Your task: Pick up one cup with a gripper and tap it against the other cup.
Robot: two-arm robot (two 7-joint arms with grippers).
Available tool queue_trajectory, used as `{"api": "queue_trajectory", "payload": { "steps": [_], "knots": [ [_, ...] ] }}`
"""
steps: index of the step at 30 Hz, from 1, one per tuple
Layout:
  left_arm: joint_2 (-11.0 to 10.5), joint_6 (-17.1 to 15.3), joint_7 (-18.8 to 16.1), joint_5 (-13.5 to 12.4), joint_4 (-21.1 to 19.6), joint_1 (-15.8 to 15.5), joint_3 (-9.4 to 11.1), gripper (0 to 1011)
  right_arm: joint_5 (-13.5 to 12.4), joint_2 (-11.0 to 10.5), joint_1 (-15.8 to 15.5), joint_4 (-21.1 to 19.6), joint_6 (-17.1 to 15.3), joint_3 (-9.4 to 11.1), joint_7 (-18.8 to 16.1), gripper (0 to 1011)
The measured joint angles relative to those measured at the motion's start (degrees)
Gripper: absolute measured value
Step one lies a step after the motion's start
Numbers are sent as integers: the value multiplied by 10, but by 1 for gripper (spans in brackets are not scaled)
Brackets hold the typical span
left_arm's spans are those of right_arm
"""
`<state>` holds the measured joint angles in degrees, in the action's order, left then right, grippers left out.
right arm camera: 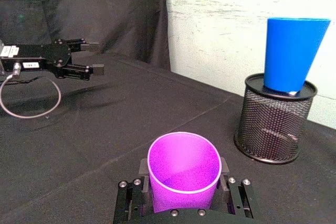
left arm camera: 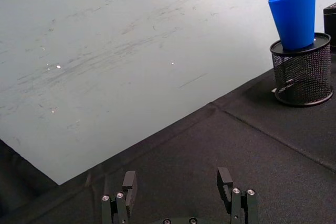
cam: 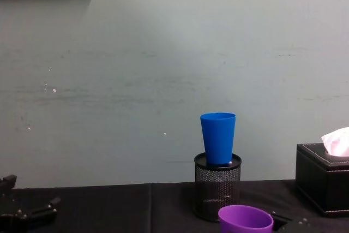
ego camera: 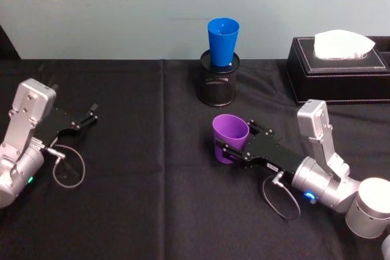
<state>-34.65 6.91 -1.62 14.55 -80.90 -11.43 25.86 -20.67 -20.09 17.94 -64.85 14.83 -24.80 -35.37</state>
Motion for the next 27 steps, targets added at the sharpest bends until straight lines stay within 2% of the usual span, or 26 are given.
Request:
{"api": "queue_trajectory", "payload": {
  "steps": [3,13,18,27],
  "knots": [
    [0,0,0,0,0,0,0,1005,-1,-3,-2,-9,-6,3,0,734],
    [0,0,0,0,0,0,0,1005,-18,-27,-4,-78,-89,9,8,734],
    [0,0,0,0,0,0,0,1005,-28,-44,-5,-134,-138,16,30,734],
    [0,0,0,0,0,0,0,1005,-44,-61,0,-188,-193,20,52,733]
  ]
}}
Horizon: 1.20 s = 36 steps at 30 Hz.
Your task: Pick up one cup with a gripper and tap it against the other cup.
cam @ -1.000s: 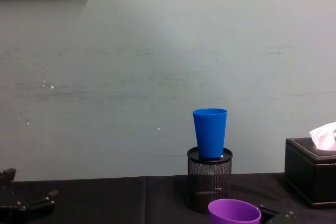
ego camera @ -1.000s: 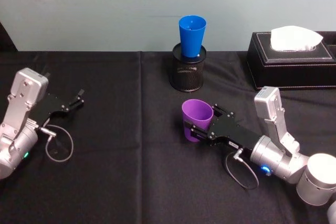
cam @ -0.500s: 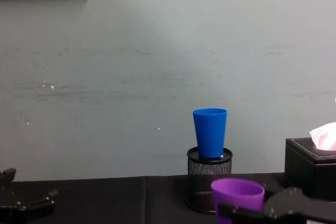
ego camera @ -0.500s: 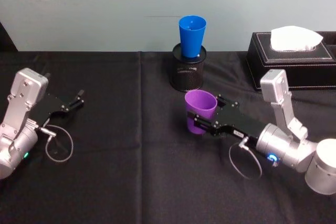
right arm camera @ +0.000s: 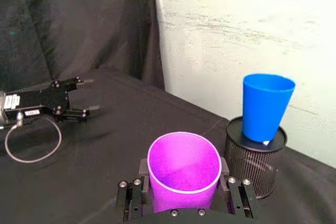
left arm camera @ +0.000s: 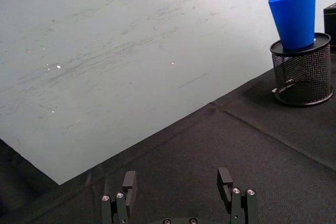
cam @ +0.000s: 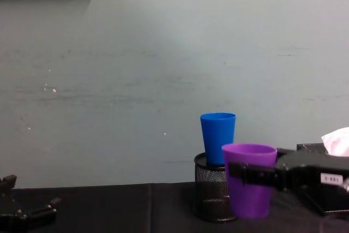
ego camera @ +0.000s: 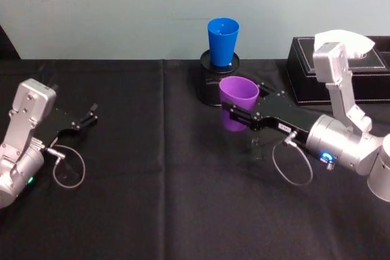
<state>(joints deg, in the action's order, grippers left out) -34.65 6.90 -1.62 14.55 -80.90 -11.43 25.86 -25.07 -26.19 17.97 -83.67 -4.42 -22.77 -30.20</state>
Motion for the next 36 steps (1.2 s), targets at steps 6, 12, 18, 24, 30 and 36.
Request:
{"api": "queue_trajectory", "payload": {
  "steps": [6,12,18,24,30,36],
  "knots": [
    [0,0,0,0,0,0,0,1005,-7,-9,8,-20,-28,-2,9,734],
    [0,0,0,0,0,0,0,1005,-16,-20,19,-45,-56,-5,17,734],
    [0,0,0,0,0,0,0,1005,-21,-28,27,-61,-69,-12,20,734],
    [0,0,0,0,0,0,0,1005,-29,-31,31,-69,-74,-15,25,734],
    [0,0,0,0,0,0,0,1005,-32,-34,32,-72,-75,-18,30,733],
    [0,0,0,0,0,0,0,1005,-32,-34,32,-72,-75,-18,30,734]
  ]
}}
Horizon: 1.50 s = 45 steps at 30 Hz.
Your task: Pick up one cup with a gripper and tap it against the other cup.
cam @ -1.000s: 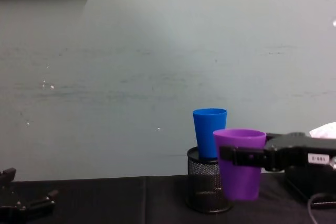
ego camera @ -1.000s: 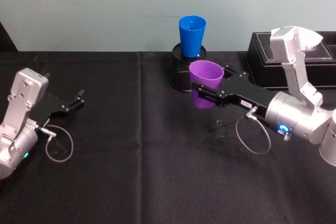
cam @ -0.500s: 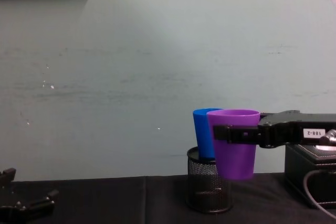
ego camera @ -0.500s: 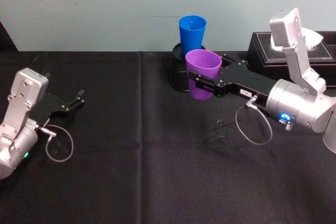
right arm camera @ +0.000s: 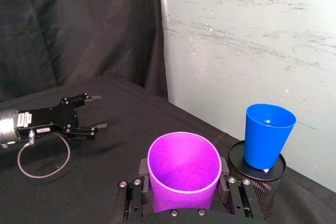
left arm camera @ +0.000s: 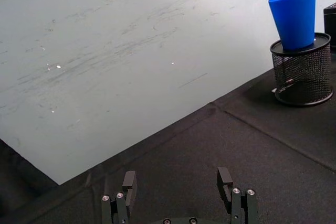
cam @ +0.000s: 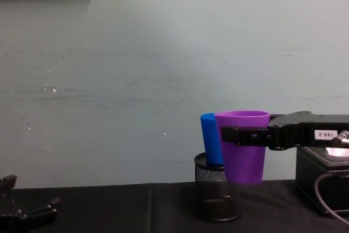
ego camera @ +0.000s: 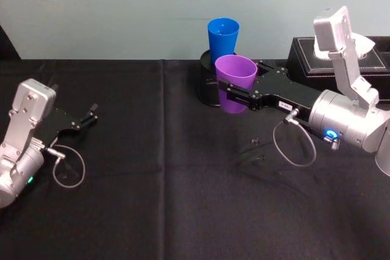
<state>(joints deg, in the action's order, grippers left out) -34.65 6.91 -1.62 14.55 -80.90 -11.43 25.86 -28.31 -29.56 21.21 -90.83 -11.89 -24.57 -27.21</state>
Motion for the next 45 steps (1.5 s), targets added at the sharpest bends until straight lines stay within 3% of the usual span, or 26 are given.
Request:
{"api": "queue_trajectory", "payload": {
  "steps": [45],
  "knots": [
    [0,0,0,0,0,0,0,1005,0,1,0,0,0,1,-2,734]
  ]
}}
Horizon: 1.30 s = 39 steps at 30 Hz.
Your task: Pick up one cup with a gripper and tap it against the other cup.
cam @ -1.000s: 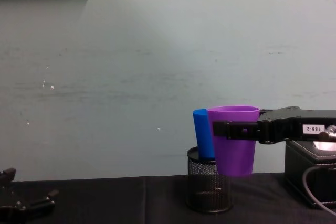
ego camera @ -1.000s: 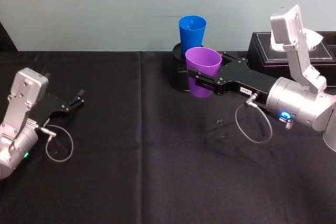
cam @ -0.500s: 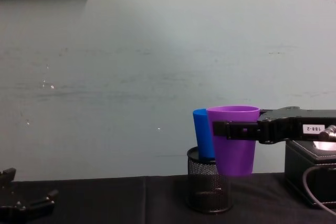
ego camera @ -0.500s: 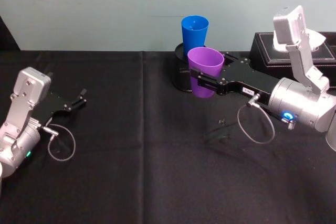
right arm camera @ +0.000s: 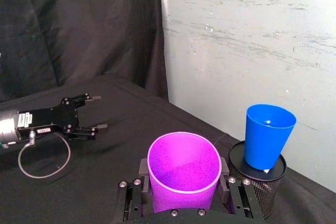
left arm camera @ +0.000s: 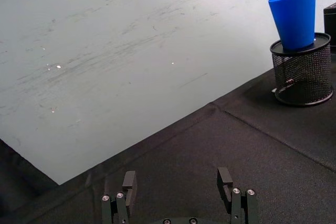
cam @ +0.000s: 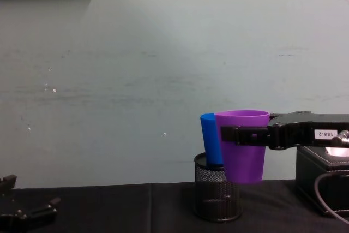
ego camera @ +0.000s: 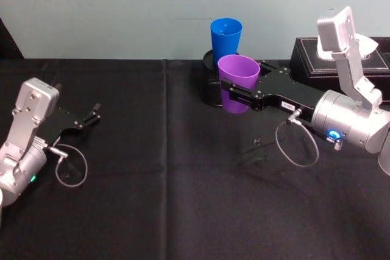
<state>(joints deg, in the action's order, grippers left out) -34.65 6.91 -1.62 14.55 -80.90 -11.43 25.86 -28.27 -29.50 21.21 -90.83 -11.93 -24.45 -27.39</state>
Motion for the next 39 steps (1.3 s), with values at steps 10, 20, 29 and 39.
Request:
{"api": "queue_trajectory", "payload": {
  "steps": [10,20,29,39],
  "knots": [
    [0,0,0,0,0,0,0,1005,0,0,0,0,0,0,0,734],
    [0,0,0,0,0,0,0,1005,0,0,0,0,0,0,0,734],
    [0,0,0,0,0,0,0,1005,0,0,0,0,0,0,0,734],
    [0,0,0,0,0,0,0,1005,0,0,0,0,0,0,0,734]
  ]
}}
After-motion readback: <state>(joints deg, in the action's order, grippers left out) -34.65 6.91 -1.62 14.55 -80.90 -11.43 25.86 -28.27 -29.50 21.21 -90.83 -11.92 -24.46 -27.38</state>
